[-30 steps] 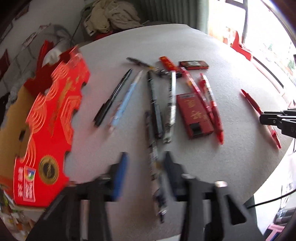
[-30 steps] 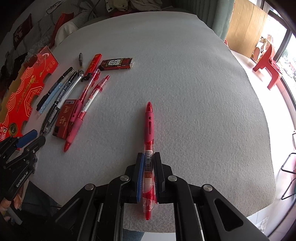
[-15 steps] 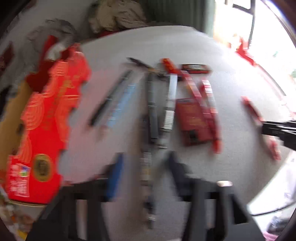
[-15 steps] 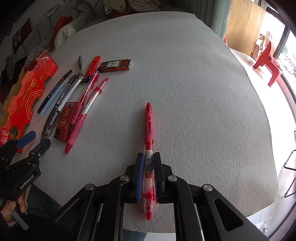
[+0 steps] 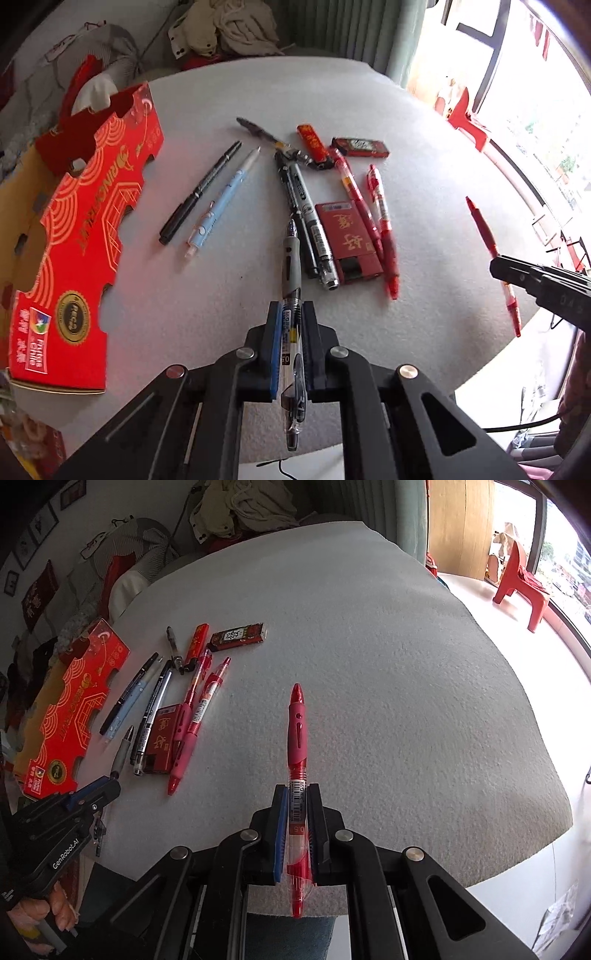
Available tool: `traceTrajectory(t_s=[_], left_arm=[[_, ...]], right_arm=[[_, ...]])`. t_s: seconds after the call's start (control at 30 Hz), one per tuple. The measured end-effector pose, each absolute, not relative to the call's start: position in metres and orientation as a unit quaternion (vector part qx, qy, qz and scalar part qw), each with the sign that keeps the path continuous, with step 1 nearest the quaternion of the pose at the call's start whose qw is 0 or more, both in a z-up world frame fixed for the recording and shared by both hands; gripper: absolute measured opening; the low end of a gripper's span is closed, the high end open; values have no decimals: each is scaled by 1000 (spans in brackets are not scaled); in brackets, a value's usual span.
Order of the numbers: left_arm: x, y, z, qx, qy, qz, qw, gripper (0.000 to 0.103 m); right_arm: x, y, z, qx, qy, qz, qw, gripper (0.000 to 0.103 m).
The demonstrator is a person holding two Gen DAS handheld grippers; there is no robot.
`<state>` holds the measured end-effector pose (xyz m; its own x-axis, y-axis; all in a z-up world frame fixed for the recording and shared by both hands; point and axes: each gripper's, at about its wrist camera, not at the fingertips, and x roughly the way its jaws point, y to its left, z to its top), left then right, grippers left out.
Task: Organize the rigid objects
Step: 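Carry both held pens up and over into the open cardboard box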
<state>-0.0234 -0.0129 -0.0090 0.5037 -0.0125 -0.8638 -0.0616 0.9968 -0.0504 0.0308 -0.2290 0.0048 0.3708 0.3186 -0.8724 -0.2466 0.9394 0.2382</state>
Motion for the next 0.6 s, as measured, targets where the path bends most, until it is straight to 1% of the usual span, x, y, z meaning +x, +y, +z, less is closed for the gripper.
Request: traceTrajectory(t_s=[0.3, 0.6], left_arm=[[-27, -25, 12, -13, 464, 11, 886, 11], [-29, -30, 19, -12, 453, 1, 891, 11]], right_arm=[[23, -226, 21, 48, 514, 167, 840, 11], [21, -224, 30, 41, 512, 162, 843, 11]])
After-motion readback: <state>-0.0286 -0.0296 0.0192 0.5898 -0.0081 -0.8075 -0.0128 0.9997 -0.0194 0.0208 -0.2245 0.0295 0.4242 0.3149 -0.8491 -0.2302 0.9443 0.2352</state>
